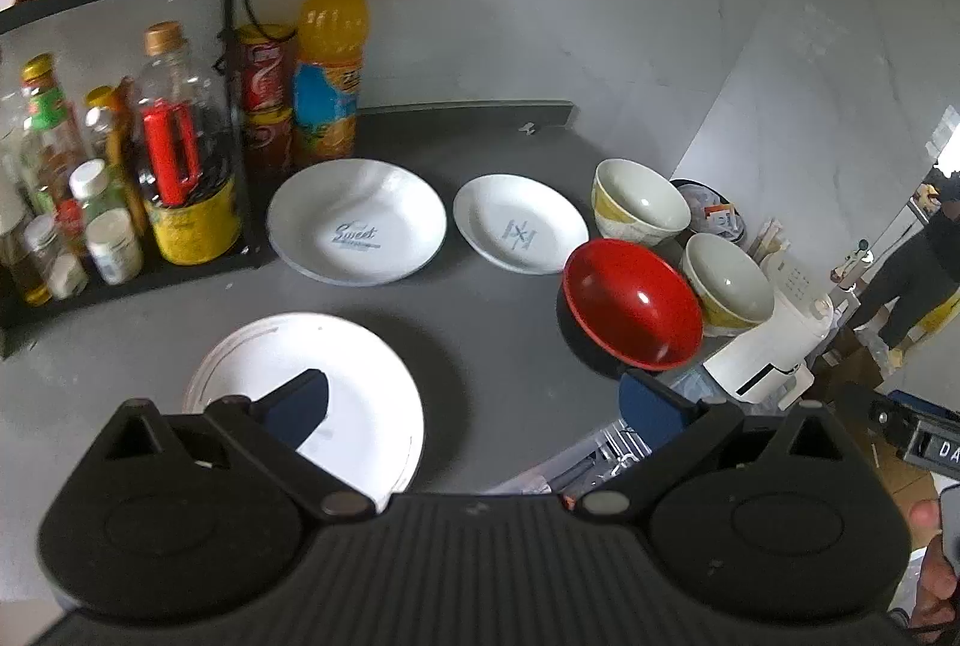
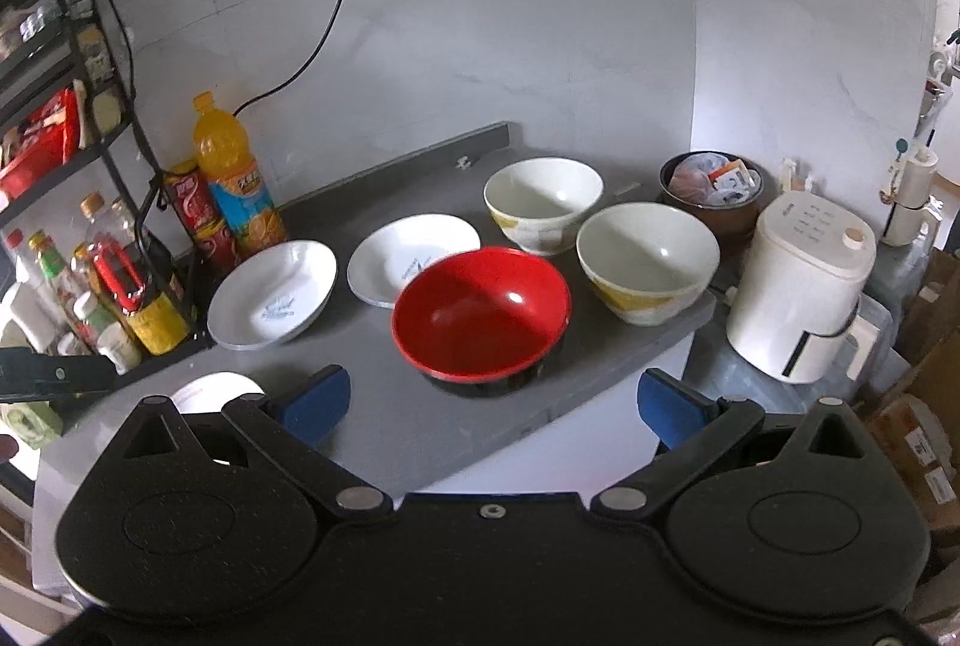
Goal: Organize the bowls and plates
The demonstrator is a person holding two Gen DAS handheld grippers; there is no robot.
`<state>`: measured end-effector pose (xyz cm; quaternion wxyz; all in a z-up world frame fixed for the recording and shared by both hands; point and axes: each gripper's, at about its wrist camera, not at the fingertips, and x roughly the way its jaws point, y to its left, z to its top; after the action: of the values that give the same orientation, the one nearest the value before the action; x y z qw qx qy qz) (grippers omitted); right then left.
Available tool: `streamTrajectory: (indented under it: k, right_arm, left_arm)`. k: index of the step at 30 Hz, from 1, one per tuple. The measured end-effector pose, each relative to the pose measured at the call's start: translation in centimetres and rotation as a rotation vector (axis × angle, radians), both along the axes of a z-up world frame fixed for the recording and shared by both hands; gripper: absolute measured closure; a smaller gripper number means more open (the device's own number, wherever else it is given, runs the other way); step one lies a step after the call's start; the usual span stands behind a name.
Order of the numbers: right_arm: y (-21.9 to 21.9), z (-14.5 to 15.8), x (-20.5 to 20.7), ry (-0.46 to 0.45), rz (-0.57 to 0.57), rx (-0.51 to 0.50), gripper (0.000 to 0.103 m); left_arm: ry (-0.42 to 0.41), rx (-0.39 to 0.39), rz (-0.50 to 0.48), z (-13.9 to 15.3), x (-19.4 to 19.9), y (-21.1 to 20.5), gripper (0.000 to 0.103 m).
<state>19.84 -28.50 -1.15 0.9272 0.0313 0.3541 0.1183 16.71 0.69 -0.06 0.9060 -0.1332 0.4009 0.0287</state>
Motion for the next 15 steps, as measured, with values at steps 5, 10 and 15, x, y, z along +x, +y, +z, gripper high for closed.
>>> streamTrajectory:
  k: [5,10,15]
  right_arm:
    - [0.0,-0.1,2.8,-0.001,-0.026,0.012,0.0]
    - [-0.6,-0.2,5.1,0.0,-0.073,0.024,0.0]
    - [-0.9,-0.8,7.1,-0.003,-0.126,0.038,0.0]
  left_arm:
    - [0.004,0.039,-0.015,0.1,2.8,-0.1,0.001]
    - [0.029,-0.007,-0.014,-0.2,5.5,0.7,0.001]
    - [0.027,0.017,-0.066,-0.2,7.5,0.5,0.001]
